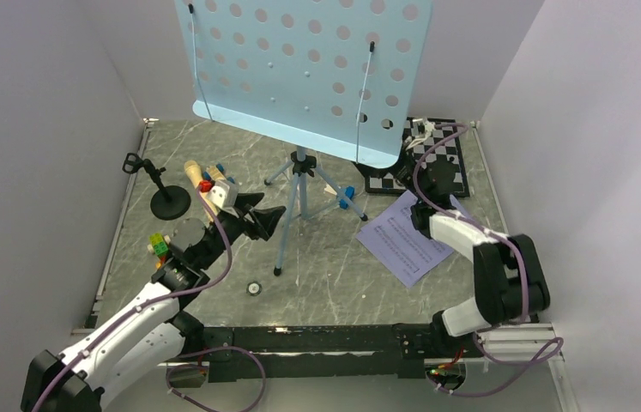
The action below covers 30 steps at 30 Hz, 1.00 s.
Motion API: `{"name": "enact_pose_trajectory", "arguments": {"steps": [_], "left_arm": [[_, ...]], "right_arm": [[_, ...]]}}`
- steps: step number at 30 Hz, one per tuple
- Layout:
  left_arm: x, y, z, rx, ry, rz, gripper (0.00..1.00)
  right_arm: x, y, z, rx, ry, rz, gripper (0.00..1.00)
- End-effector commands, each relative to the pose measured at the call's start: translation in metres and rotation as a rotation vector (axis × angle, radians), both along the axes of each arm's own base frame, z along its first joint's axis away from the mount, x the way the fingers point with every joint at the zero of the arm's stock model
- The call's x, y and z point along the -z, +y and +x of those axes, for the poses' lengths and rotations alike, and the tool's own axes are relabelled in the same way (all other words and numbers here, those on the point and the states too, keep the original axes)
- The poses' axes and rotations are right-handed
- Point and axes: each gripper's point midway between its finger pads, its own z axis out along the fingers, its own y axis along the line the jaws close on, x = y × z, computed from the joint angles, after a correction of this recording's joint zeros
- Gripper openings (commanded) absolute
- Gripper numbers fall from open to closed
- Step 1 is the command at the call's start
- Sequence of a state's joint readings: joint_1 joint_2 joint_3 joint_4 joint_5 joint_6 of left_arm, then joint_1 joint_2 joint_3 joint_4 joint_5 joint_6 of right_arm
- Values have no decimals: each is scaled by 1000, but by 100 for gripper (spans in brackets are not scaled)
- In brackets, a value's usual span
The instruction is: Pack up the instrument practice props
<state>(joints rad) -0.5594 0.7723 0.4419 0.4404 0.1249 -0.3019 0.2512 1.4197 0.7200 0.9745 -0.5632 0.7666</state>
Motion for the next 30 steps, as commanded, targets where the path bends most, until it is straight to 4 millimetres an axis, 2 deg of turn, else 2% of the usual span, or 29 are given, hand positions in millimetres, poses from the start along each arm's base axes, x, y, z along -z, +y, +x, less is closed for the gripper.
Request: {"name": "enact_pose_trajectory", "arguments": {"steps": [1, 8, 15, 30], "left_arm": [[3, 6, -9, -4, 15, -27, 74], [7, 6, -12, 6, 22, -8, 73], [9, 5, -9, 3, 31, 3, 73], [9, 4, -10, 12, 42, 6, 73]], "right_arm": [[-55, 12, -17, -188, -298, 80, 95], [-61, 32, -8, -356, -353, 99, 91], [-63, 63, -5, -382, -397, -38, 90], [-73, 105, -7, -485, -435, -53, 89]]}}
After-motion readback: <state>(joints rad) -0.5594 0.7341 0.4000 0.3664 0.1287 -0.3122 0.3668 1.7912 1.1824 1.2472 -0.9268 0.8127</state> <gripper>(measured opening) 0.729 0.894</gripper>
